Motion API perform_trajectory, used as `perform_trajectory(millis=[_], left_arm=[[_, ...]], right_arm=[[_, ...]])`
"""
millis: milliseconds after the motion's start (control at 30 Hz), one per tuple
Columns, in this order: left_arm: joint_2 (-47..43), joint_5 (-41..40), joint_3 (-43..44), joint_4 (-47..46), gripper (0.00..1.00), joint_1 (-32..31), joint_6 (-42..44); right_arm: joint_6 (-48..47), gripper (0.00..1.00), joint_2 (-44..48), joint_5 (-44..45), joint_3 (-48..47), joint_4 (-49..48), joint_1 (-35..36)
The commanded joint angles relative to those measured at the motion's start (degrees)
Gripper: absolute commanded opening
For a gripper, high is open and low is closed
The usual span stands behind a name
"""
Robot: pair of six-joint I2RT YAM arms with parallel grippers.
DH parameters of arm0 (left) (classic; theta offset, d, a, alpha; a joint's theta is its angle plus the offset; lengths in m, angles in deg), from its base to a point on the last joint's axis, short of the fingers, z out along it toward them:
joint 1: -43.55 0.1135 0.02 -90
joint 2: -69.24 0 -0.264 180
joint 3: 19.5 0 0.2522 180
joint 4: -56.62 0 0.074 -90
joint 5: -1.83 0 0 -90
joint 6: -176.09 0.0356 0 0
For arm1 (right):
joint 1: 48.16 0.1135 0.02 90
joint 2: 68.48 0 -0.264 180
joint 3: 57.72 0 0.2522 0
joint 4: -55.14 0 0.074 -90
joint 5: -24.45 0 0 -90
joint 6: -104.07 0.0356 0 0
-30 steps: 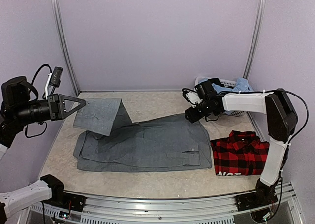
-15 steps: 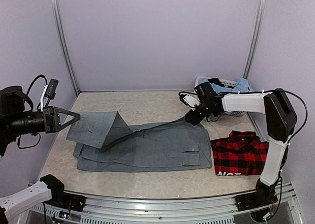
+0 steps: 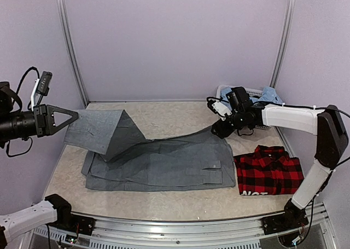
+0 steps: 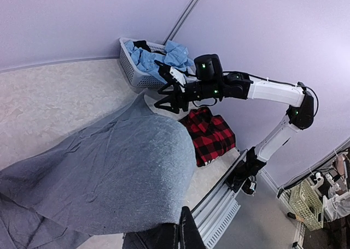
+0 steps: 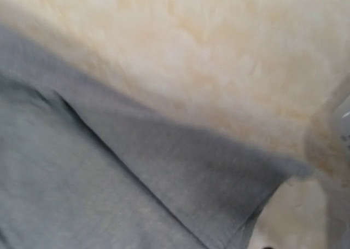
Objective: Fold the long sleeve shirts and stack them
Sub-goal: Fold the 1/3-folded shirt at the center of the board.
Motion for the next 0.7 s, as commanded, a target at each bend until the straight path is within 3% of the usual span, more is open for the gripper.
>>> perform_trajectory(millis=[0, 233, 667], left_arm=[[0.82, -0.76, 2.31, 2.9, 0.0, -0.23, 2.4], [0.62, -2.64, 3.86, 4.32, 0.0, -0.22, 3.2], [3.49, -8.81, 3.71, 3.87, 0.0, -0.24, 3.62]], right_arm=[[3.28, 0.64, 4.76, -3.23, -0.2, 3.21, 0.64], [4.21, 0.64, 5.25, -2.8, -0.84, 3.99, 0.72], [5.09, 0.64, -3.29, -4.32, -1.3, 5.46, 0.96]])
